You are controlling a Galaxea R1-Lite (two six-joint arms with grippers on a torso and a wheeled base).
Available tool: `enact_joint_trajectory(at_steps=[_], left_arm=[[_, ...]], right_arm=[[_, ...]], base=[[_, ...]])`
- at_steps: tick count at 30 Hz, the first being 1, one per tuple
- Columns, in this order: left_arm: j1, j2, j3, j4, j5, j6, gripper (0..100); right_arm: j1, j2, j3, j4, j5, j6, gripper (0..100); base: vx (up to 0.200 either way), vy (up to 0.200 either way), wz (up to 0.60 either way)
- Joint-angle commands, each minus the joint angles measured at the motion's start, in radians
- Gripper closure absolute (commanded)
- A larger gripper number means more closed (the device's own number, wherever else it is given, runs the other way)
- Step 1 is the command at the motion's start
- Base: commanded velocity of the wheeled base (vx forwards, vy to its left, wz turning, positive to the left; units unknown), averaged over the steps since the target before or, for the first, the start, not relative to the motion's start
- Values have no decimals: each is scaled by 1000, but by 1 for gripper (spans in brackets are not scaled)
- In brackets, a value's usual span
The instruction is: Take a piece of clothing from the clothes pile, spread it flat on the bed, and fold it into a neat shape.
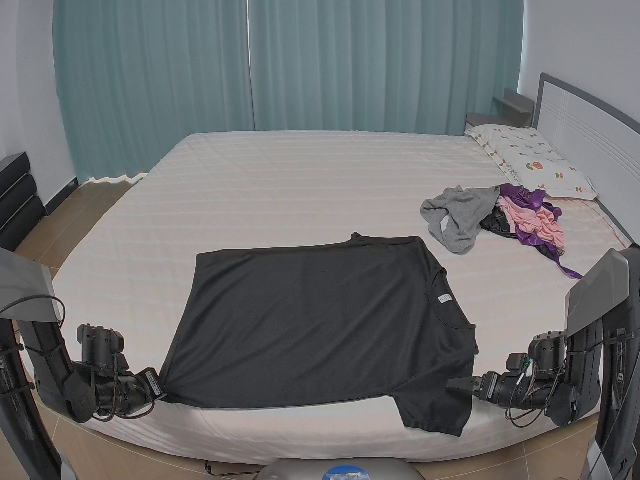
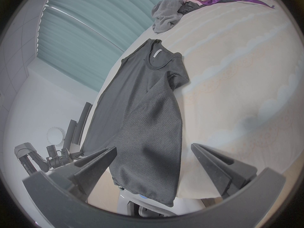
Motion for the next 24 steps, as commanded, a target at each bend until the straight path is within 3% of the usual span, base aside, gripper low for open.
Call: enact_joint_trajectory(at_steps=[1,6,7,24], left_arm=[[-1,1,0,0,-1,0,100],[-1,1,0,0,1,0,100],[-1,1,0,0,1,0,100],[1,5,3,0,1,4,100]], right_arm=[[3,4,-2,-13,4,1,0],[18,4,-25,-13,-1,4,0],[22,6,-26,-13,-1,4,100],[-28,-77,112,-13,4,2,100]], base=[[0,0,0],[0,0,0],[0,0,0],[0,0,0]])
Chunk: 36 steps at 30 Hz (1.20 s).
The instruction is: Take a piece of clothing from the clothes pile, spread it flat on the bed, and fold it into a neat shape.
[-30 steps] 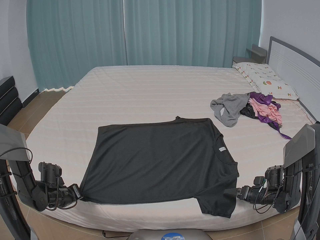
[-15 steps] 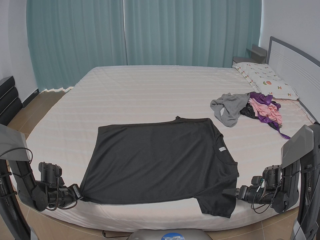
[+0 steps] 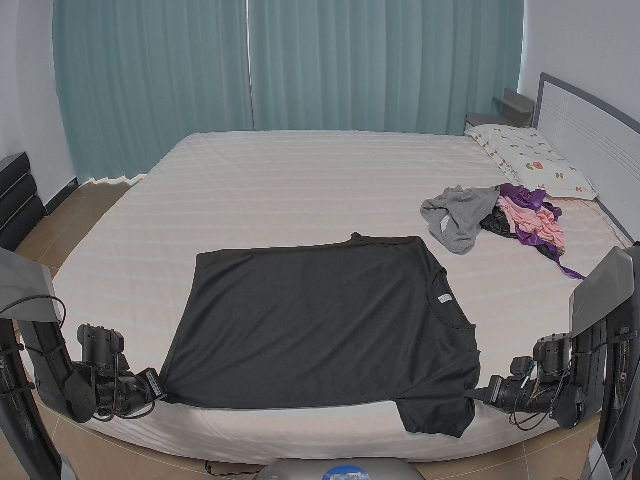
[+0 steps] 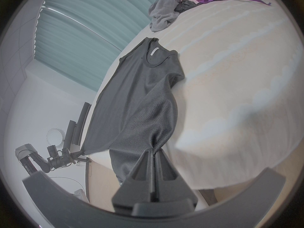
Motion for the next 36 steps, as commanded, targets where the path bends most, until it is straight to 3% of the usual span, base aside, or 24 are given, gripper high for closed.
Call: enact_joint_trajectory(at_steps=[1,9,15,23,36], left_arm=[[2,3,4,0,0,4,100],[5,7,15,-2,2,10,100],[10,4,39,-2,3,38,100],[11,3,65,-2,2,87,100],[-12,29,100,-74,2,90,100]], right_arm=[[-16,-58,65,-16,7,-3,100],[-16,-99,92,49,-22,0,100],[-1,-190,92,188,-59,-6,100],[-2,-306,92,422,-83,-122,100],[-1,-394,92,580,-114,-210,100]], base=[[0,0,0],[0,0,0],[0,0,0],[0,0,0],[0,0,0]])
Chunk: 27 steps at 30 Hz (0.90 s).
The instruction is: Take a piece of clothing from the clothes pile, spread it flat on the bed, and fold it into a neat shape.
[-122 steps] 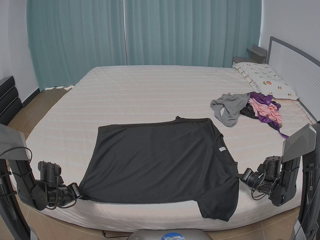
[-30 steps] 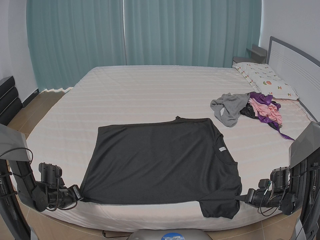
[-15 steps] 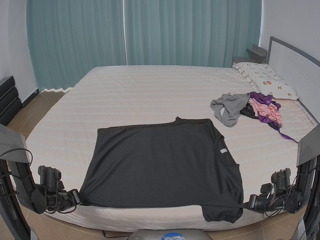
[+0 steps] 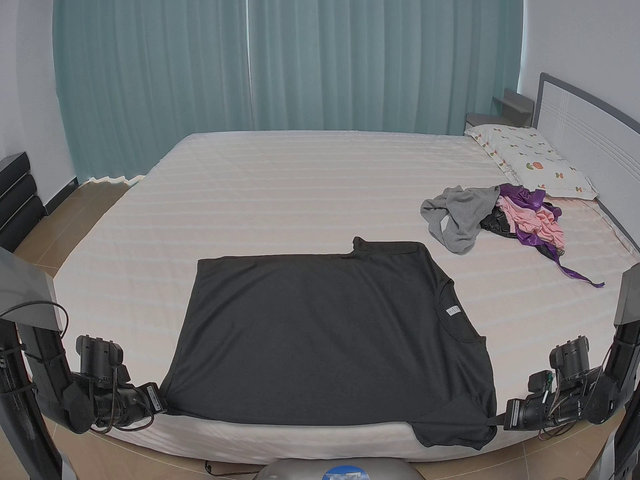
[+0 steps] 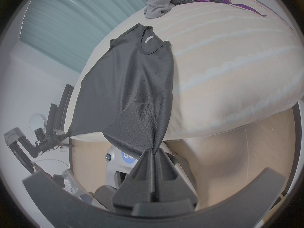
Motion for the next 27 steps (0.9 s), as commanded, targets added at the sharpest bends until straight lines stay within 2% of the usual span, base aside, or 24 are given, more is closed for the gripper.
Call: enact_joint_trajectory(at_steps=[1,7,20,26,27], left_arm=[[-7,21,18,-19,2,3,100],[-7,13,65,-33,1,77,100],[-7,8,100,-13,2,150,100],[-7,-5,100,53,8,198,100],[-7,-25,100,98,8,224,100]], right_arm=[[3,-33,18,33,0,-40,100],[8,-50,18,101,0,-93,100],[22,-128,18,234,-9,-159,100],[22,-140,18,267,-9,-185,100],[22,-146,18,273,-15,-188,100]], base=[[0,0,0],[0,0,0],[0,0,0],[0,0,0],[0,0,0]])
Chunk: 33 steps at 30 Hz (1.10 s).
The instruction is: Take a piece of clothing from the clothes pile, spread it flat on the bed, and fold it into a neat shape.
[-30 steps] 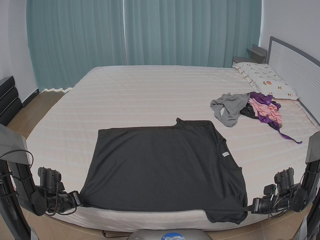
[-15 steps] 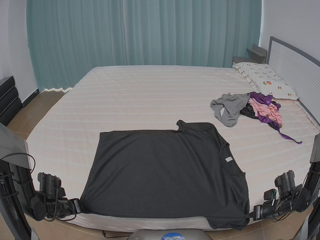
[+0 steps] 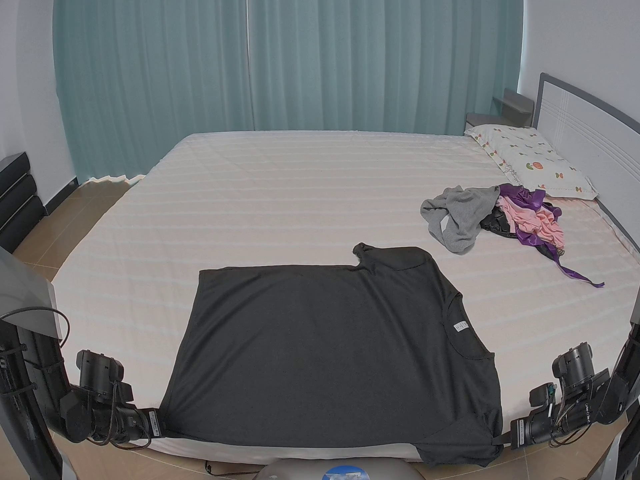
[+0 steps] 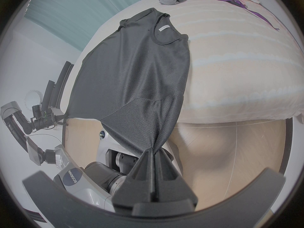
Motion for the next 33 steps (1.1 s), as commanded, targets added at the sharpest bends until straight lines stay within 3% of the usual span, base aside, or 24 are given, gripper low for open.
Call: enact_joint_trajectory(at_steps=[1,18,25,29,31,33], left_arm=[[0,-40,17,73,3,41,100],[0,-137,17,288,9,156,100],[0,-188,6,285,10,150,100],[-1,-255,-42,270,9,67,100],[-9,-286,-100,265,12,-63,100],[-9,-300,-126,265,12,-109,100]], right_arm=[[0,-20,17,14,-11,-5,100],[2,-91,17,178,-42,-98,100],[-8,-129,13,178,-40,-123,100],[-11,-152,-9,127,-40,-112,100],[-17,-154,-29,74,-40,-91,100],[-17,-152,-43,41,-40,-54,100]], base=[[0,0,0],[0,0,0],[0,0,0],[0,0,0],[0,0,0],[0,0,0]])
